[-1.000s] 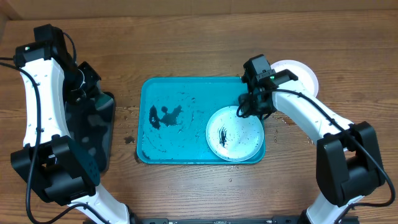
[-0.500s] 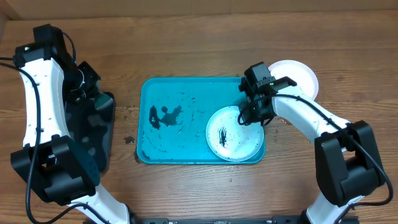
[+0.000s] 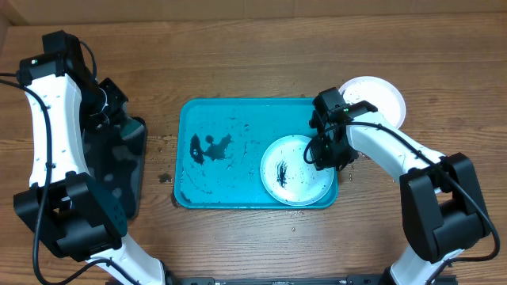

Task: Clean dirty plates on tray and stack at the side
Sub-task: 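Move the right gripper to grip the rim of the last white plate, then scrub the last white plate with the sponge in the left gripper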

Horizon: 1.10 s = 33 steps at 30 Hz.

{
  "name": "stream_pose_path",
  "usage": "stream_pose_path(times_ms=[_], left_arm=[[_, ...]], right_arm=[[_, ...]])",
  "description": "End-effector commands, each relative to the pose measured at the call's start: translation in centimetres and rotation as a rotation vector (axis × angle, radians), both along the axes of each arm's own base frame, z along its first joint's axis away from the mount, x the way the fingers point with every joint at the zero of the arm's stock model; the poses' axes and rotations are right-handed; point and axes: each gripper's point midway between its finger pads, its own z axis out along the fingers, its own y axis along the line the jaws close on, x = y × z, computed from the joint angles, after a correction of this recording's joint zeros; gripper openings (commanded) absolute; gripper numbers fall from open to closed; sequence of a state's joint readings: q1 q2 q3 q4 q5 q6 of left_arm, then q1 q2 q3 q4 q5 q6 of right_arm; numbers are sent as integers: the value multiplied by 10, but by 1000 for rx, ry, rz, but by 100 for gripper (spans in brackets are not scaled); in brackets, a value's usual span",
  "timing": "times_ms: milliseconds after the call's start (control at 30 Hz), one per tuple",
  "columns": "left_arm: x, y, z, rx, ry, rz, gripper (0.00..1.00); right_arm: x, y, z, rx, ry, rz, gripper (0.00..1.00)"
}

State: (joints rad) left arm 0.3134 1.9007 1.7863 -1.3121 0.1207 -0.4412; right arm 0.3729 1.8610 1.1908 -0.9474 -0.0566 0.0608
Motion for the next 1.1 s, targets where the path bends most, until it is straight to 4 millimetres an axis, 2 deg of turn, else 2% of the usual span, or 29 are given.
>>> stream_pose_path(times_ms=[0,167,367,533,567,633,700,833,967,1067], left_arm=[[1,-4,-2,-9,-1,-24,4],[1,-4,-2,-9,1,-24,4],[2,-4,-2,-7,-3,-27,4],[3,-7,-2,-8,-5,-35,4],[3,-8,-2,-8,-4,-37,5],[4,-12,-2,-10,-5,-48,4],[7,-21,-1,-38,-25,-112,4],[12,-52,5,-149,-87,-282,4],[14,-78,8,-201,-104,-348,4],[14,-105,7,-213,-95,-414,4]], right_arm=[[-8,-2,1,-1,45,-123,47],[-21,12,3,70,122,-214,47],[-33,7,-11,40,158,-361,48],[-43,6,-24,51,178,-391,46],[-44,7,-25,55,180,-392,37],[-42,8,-26,59,172,-414,12],[-36,12,-25,85,155,-418,5],[-22,26,-22,163,122,-410,5],[0,39,-12,229,63,-397,4],[14,44,-8,261,8,-377,4]])
